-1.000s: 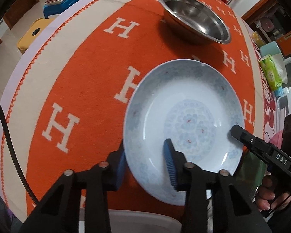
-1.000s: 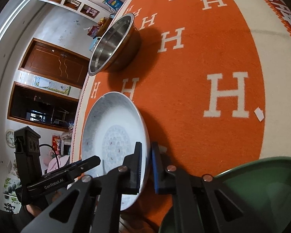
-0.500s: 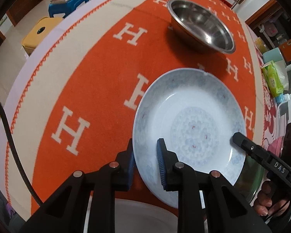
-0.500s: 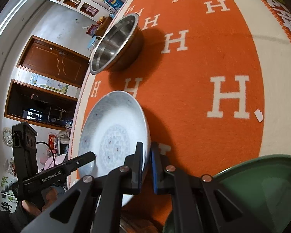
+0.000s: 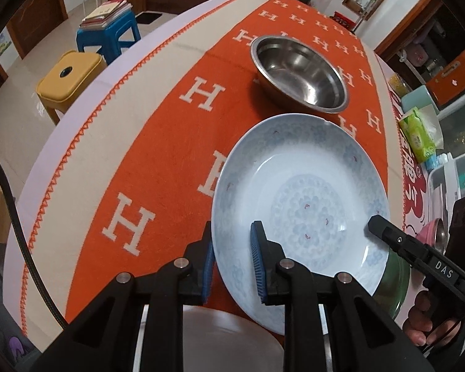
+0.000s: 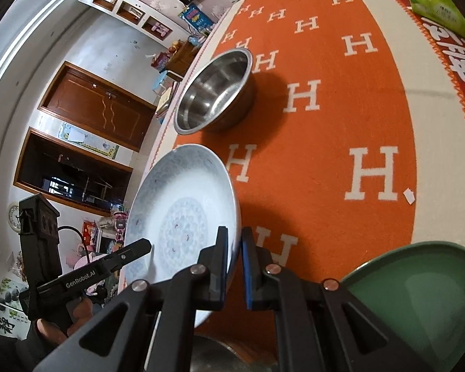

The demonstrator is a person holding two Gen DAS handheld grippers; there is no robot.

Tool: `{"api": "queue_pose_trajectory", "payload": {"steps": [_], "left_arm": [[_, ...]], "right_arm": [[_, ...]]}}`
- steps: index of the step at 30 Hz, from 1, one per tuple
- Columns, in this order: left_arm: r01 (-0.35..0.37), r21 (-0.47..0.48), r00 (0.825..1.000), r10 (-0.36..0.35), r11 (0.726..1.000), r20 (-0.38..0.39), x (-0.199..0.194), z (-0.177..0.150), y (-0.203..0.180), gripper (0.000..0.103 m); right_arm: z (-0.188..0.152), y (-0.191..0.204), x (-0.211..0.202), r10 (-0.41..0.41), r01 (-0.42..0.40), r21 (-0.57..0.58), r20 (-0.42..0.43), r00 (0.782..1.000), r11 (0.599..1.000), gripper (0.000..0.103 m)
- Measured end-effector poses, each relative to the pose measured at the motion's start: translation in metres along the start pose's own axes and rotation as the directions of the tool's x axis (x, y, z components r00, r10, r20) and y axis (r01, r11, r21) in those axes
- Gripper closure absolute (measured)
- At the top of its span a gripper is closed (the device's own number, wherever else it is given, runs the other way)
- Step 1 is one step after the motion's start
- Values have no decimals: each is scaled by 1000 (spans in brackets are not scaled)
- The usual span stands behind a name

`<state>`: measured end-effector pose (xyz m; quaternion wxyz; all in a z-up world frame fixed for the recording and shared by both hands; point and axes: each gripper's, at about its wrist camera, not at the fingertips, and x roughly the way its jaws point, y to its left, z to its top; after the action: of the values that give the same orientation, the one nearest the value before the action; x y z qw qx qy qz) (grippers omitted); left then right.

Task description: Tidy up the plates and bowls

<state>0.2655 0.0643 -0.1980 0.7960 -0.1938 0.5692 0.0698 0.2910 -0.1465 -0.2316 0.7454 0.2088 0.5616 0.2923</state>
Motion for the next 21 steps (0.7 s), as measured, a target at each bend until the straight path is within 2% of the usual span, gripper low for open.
{"api": "queue_pose_trajectory", "payload": {"steps": [21], "left_arm": [[28,53,995,-33,998,99,-77,-36,-3,83]], "right_arm": [[-32,34,-52,33,-28,-54,90,995,998,94]]}}
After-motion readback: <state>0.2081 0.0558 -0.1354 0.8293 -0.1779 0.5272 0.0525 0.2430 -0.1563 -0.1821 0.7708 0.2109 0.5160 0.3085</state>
